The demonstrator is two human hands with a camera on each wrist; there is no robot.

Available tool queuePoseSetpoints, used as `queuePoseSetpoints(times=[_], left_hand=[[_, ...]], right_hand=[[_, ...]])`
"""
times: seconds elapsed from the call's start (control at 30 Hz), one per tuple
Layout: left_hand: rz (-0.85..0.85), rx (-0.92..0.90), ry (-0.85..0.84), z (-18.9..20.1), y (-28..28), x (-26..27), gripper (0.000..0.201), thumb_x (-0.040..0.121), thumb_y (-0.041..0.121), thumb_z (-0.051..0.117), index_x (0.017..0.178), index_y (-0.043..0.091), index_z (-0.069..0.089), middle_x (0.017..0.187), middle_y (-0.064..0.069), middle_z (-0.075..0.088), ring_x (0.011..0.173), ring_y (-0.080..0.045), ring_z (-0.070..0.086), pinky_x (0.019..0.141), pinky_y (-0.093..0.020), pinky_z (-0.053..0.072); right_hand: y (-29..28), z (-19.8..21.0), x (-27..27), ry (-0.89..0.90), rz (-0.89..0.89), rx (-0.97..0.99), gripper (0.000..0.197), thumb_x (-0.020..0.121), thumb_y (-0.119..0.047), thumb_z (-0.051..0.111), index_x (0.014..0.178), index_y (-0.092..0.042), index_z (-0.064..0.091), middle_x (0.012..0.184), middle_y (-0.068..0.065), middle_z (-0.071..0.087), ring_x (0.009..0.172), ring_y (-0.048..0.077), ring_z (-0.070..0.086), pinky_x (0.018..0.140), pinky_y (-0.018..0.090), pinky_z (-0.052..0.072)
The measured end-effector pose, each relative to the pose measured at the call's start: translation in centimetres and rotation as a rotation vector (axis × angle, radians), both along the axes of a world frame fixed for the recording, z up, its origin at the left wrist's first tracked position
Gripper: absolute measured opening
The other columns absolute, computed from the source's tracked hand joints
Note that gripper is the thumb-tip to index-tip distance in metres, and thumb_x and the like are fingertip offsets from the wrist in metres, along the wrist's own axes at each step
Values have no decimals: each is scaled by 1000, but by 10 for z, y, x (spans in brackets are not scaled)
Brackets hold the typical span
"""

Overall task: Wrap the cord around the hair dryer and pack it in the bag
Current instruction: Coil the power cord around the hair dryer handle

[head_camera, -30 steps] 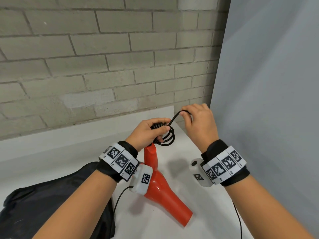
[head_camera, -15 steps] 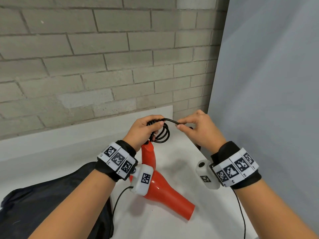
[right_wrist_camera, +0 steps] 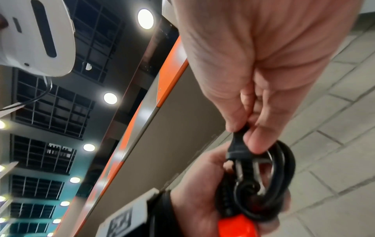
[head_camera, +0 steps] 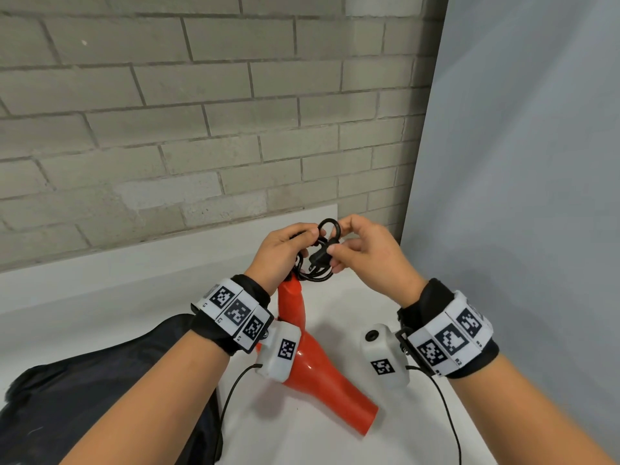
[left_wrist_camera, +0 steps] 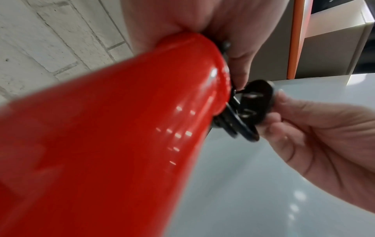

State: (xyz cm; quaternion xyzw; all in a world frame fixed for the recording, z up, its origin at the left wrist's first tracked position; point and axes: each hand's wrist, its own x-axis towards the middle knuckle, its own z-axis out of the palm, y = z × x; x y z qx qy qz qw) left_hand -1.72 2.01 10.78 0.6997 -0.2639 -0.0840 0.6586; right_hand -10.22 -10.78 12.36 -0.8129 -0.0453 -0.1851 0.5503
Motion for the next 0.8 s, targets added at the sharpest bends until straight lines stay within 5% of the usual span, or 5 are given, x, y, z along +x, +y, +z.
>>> queuePoseSetpoints(times=[0.1,0.2,0.37,0.63,0.8], left_hand=[[9,3,-12,0,0,0,17,89,14,52,94,11,68,103,-16,67,90,-25,58,86,-36,44],[15,-10,-13,-1,-2,-1,19,89,13,52,98,4,66,104,-15,66,97,-24,60,92,-34,45],[25,-11,-3,-1,-6,-1,22,89,13,51,104,3,64,111,-18,64,101,-22,59,91,-28,45],[42,5,-11,-3,-8,0,23,89,16,52,105,4,65,113,-16,64,105,-23,60,91,-26,45],[31,32,-43,-4,-8,-2,18,89,17,53,99,9,66,106,-12,64,93,-13,60,82,-15,46]], right_hand=[[9,-7,1,-78,-117,-13,22,84,-3,60,83,-22,50,80,-1,60,58,11,63,61,30,59],[16,-15,4,-135,-204,-5,21,82,-6,63,82,-23,51,82,-9,59,70,20,64,66,38,58],[24,-28,7,-201,-343,-42,15,82,-14,65,83,-19,51,76,-9,54,67,6,52,62,9,45],[32,-38,12,-211,-450,-31,17,85,-18,61,83,-22,44,80,-11,51,75,-5,49,65,0,38],[36,-42,14,-233,-450,-4,19,85,-12,59,78,-16,43,77,-2,49,68,0,45,61,2,38]])
